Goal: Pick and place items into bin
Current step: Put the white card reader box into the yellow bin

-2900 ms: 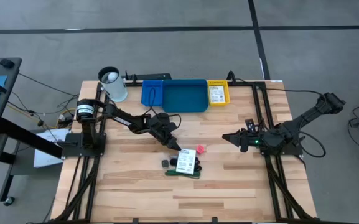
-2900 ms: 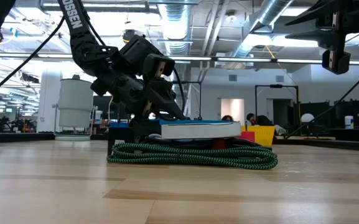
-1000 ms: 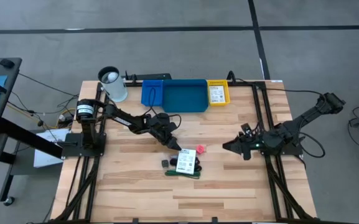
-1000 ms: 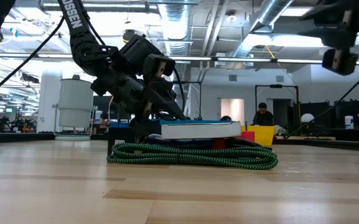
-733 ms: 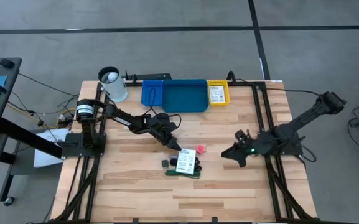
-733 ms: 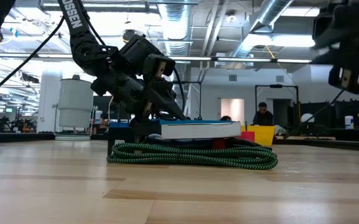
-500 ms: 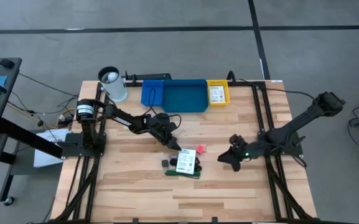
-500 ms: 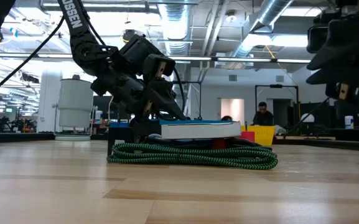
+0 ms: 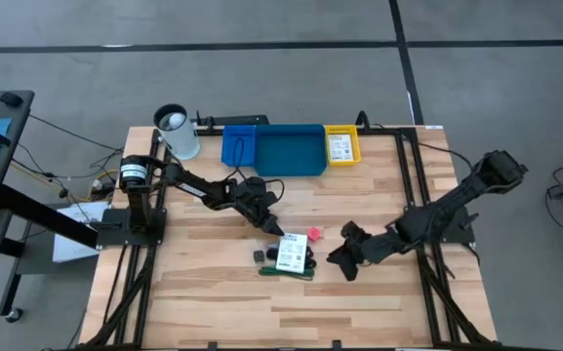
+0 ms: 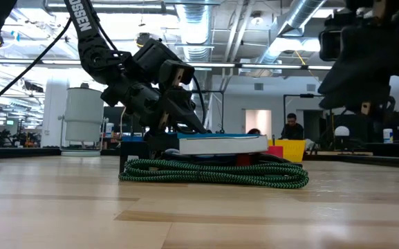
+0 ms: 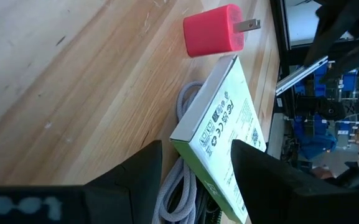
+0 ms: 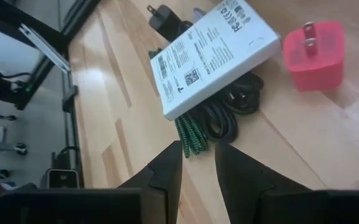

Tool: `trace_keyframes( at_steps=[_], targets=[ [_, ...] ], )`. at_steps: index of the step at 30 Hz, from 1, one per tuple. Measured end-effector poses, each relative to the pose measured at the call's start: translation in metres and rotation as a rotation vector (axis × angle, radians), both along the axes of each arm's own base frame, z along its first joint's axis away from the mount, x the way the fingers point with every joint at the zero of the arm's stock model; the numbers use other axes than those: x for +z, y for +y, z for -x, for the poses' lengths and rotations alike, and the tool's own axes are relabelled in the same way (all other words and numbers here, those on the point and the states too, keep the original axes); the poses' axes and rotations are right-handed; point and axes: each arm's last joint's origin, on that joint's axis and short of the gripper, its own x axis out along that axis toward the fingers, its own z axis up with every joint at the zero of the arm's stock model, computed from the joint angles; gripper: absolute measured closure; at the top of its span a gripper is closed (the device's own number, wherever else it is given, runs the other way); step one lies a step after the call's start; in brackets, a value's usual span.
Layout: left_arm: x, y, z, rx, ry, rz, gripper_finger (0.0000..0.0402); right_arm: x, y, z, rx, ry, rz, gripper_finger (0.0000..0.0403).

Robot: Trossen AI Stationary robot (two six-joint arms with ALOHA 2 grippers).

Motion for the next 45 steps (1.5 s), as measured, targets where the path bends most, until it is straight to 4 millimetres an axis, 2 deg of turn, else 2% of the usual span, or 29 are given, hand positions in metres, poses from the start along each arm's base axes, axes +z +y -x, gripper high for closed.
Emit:
trace_keyframes(
  at_steps=[7, 13, 19, 31, 45],
  targets=[
    [0.000, 0.000, 0.000, -0.005, 0.003, -0.001, 0.0220, 0.000, 0.010, -0.018, 0.000, 0.016, 0.009, 0.0312],
    [-0.001, 0.000, 0.001, -0.006, 0.010, -0.004, 0.0220, 0.005, 0.014, -0.025, -0.001, 0.003, 0.001, 0.0312],
    [-0.001, 0.000, 0.001, -0.005, 0.008, -0.009, 0.0220, 0.005, 0.011, -0.027, -0.005, 0.018, 0.000, 0.0312],
    [-0.001, 0.000, 0.001, 0.000, 0.008, -0.019, 0.0220, -0.002, -0.007, -0.029, -0.023, 0.129, 0.003, 0.0312],
    [-0.001, 0.000, 0.001, 0.014, 0.010, -0.030, 0.0220, -0.003, -0.008, -0.029, -0.004, 0.149, -0.013, 0.0312]
  ],
)
